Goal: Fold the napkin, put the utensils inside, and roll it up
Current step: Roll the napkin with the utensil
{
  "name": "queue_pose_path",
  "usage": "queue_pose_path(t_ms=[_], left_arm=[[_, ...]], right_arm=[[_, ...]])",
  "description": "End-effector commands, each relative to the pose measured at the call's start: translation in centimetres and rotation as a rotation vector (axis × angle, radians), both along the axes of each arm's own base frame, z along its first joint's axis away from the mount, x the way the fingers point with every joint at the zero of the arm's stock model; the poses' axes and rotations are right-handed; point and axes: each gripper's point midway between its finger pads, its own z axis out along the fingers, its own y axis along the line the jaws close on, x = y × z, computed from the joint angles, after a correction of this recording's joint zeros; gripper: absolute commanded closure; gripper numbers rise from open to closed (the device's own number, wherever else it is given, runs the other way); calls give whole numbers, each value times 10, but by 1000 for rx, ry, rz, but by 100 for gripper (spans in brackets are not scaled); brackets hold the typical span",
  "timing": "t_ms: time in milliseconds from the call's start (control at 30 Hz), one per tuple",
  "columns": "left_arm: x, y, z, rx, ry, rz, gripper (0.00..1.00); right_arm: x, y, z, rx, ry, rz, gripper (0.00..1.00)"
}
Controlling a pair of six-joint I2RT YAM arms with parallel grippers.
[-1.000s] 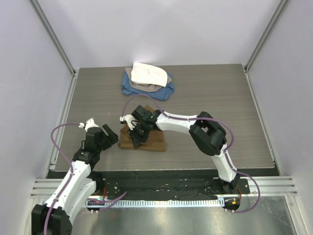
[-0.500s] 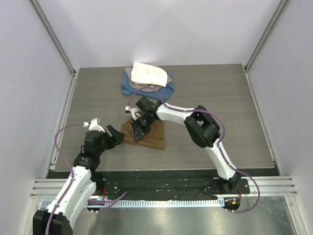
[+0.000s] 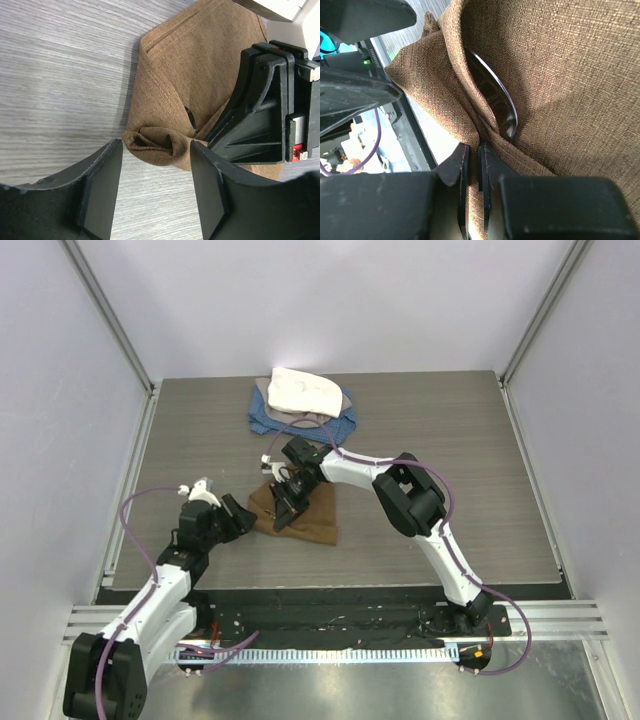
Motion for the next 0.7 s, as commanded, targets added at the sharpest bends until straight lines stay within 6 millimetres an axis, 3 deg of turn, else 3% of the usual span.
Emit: queue_pose_path(t_ms=[0, 267, 667], left_arm=[[22, -3, 27, -2, -111, -14, 41], [30, -6, 21, 7, -94, -28, 48], [34, -2, 13, 25, -56, -7, 69]], right_arm=[[7, 3, -1, 4, 10, -14, 99], [9, 4, -3, 6, 27, -21, 99], [11, 5, -2, 12, 34, -22, 99]])
